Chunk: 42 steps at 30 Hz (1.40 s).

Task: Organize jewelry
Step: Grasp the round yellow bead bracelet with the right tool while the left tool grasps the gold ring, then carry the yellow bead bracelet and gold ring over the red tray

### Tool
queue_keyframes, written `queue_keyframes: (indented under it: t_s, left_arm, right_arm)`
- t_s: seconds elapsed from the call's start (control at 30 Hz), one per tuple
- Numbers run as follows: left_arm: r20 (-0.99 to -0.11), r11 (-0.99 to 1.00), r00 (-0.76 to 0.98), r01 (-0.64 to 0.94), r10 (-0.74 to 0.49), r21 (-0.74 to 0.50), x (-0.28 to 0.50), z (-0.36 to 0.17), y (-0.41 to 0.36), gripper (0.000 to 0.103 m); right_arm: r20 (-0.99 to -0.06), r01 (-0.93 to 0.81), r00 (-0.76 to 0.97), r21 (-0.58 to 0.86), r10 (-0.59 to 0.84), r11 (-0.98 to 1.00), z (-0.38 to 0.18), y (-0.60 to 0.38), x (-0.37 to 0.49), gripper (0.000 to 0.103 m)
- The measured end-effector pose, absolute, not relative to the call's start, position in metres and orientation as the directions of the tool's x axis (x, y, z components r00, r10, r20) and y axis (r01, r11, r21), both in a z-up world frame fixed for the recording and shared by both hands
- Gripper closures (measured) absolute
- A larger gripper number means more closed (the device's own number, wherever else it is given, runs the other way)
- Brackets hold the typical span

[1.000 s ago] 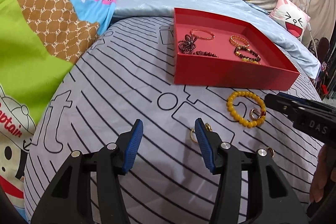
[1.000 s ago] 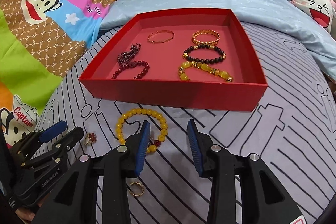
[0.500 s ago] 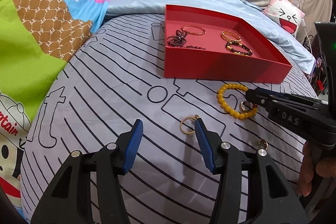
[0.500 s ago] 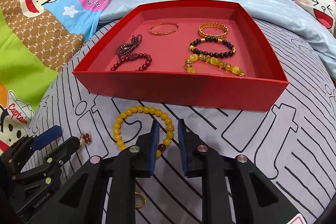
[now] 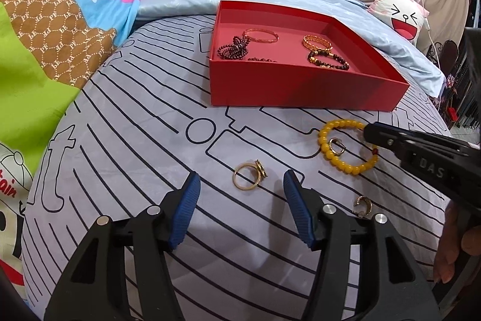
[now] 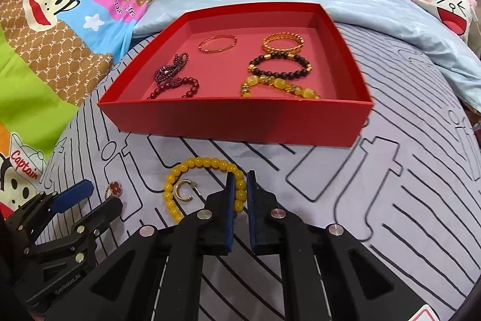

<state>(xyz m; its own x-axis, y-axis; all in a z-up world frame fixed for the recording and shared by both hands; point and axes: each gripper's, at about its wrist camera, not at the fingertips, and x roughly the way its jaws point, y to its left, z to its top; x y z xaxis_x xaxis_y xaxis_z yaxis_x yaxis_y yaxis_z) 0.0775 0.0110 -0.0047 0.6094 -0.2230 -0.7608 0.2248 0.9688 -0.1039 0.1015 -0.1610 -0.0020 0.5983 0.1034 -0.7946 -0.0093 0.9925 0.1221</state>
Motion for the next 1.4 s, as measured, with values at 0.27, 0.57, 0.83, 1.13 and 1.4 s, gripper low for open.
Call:
queue_keyframes:
  t_s: [0.27,0.57,0.83,1.13,1.4]
  left_arm:
    - [-0.764,0.969,0.608,0.229,-0.217,-0.092,0.081,-0.005,0.005,0.051]
    - [-0.760,0.957,0.596,0.264,-0.259,-0.120,0.085,-0.005,0.001,0.074]
    - [-0.760,0.952,0.591,0.281,-0.269,-0.119,0.085,-0.005,-0.004,0.080]
    - [-0.775,0.950,0.573,0.293,-0.268,-0.112,0.084,-0.002,-0.009,0.085]
    - [-0.774,0.947,0.571,0.299,-0.274,-0.116,0.080,0.004,-0.010,0.094]
  right_arm:
    - [-0.802,0.014,0.589,0.129,0.096,0.992,-0.004,-0.173,0.091,0.096]
    - [-0.803,0.002,0.586,0.139,0.111,0.990,-0.004,-0.174,0.087,0.096]
    - [-0.797,-0.011,0.591,0.143,0.122,0.990,0.000,-0.170,0.086,0.096]
    - [-0.762,-0.054,0.630,0.150,0.150,0.987,0.025,-0.161,0.083,0.096]
    - [-0.722,-0.081,0.674,0.142,0.159,0.987,0.054,-0.159,0.077,0.096]
